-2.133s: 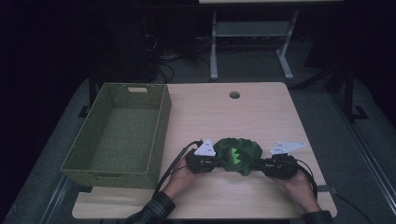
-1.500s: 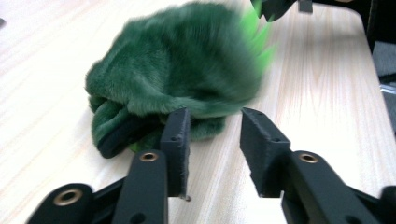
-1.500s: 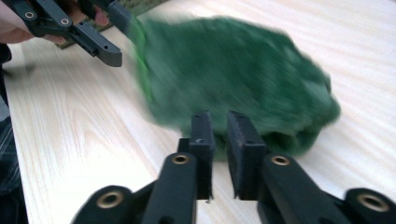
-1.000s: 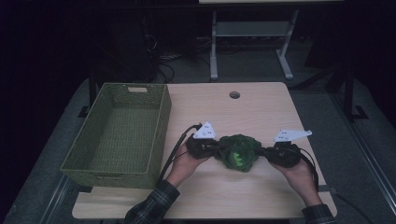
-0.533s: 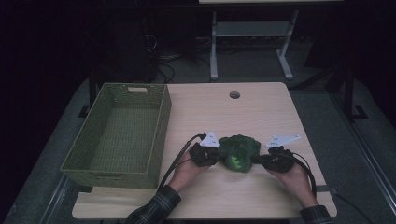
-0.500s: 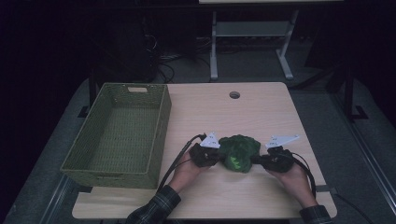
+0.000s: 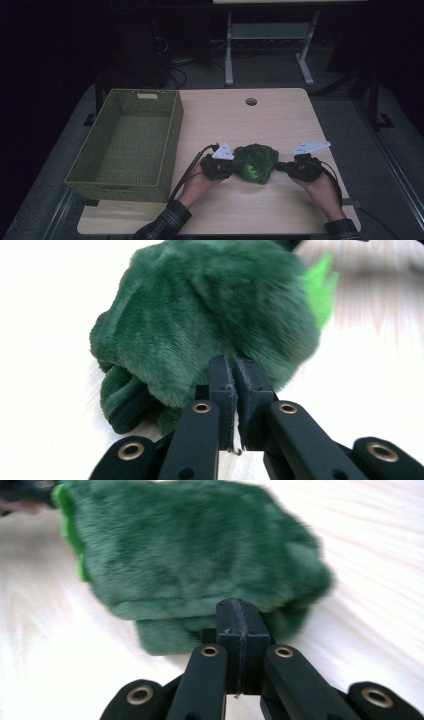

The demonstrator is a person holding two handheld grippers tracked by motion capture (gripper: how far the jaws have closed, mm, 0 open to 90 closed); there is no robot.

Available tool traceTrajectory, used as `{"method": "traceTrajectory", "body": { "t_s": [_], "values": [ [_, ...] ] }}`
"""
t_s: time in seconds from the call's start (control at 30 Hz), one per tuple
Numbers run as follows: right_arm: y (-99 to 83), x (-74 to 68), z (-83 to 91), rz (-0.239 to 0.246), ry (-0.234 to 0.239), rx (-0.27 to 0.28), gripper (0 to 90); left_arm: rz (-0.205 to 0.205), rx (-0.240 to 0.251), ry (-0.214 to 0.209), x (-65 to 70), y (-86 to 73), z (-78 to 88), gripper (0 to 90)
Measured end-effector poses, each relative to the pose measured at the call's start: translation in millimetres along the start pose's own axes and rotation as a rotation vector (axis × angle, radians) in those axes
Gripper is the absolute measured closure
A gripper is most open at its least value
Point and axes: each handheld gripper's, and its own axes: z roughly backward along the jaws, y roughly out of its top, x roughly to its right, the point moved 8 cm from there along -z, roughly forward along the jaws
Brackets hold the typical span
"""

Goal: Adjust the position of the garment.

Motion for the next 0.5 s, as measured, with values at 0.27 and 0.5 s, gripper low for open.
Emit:
{"method": "traceTrajectory", "body": {
  "t_s": [0.27, 0.5],
  "values": [
    [12.6, 39.3, 0.9, -0.035, -0.087, 0.030, 90.0, 0.011, 0.016, -0.044, 16.4, 3.7, 9.3, 86.3],
    [29.6, 65.1, -18.5, -0.055, -0.100, 0.070, 90.0, 0.012, 0.003, -0.083, 27.9, 3.8, -4.6, 86.8]
  ]
}}
